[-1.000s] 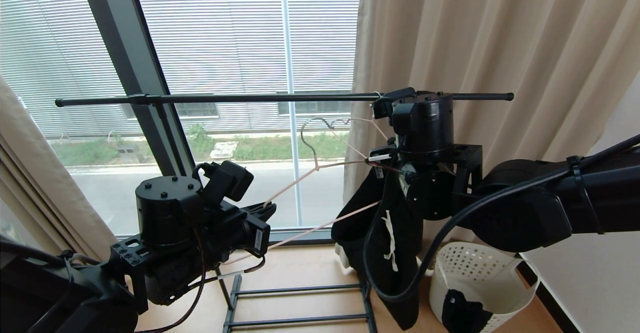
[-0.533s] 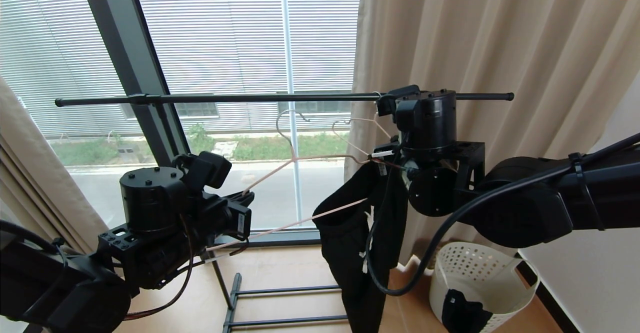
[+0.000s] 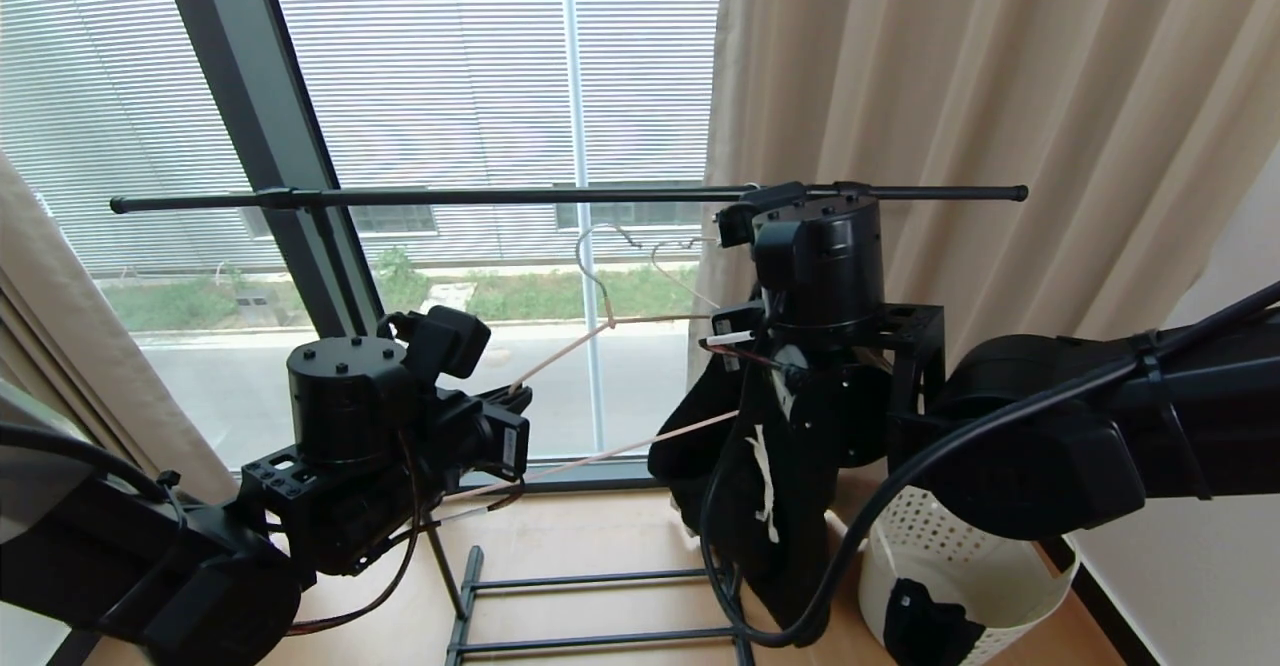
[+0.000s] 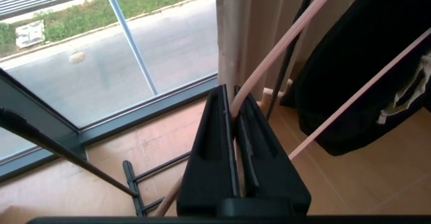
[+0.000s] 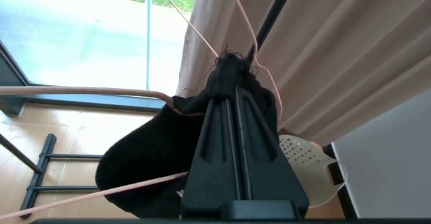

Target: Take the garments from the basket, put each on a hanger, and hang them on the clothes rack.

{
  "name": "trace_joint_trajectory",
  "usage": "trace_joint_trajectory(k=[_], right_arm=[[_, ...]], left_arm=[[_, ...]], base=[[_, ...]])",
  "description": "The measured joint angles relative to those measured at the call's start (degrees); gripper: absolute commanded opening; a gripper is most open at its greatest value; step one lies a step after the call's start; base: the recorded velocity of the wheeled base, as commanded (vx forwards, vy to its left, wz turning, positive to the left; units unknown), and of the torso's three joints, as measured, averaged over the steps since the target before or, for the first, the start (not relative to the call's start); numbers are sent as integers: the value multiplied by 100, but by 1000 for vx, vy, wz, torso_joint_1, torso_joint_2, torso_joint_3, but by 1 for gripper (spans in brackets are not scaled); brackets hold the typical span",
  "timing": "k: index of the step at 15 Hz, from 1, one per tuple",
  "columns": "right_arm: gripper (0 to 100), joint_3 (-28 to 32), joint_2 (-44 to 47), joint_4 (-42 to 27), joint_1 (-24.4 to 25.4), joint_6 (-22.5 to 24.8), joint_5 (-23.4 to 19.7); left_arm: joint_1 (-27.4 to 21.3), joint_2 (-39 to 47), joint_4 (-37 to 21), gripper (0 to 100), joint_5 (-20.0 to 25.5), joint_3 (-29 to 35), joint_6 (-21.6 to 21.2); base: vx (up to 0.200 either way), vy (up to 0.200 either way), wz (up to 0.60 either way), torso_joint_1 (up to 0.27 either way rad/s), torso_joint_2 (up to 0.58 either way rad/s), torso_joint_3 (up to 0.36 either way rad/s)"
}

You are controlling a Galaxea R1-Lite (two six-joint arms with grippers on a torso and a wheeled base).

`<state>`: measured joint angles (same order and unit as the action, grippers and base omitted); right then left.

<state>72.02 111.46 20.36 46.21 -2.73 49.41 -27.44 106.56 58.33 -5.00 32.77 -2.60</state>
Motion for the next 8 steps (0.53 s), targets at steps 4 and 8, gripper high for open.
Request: trace_joint_trajectory(k=[4, 8], right_arm=[[0, 38, -2, 20, 213, -161, -1], [0, 123, -27, 27, 243, -285, -4]], left_arm=[[-213, 46, 157, 0, -61, -146, 0], [-349, 83, 245, 0, -69, -254, 4]], base=[[0, 0, 0, 0, 0, 0], [0, 0, 0, 0, 0, 0]])
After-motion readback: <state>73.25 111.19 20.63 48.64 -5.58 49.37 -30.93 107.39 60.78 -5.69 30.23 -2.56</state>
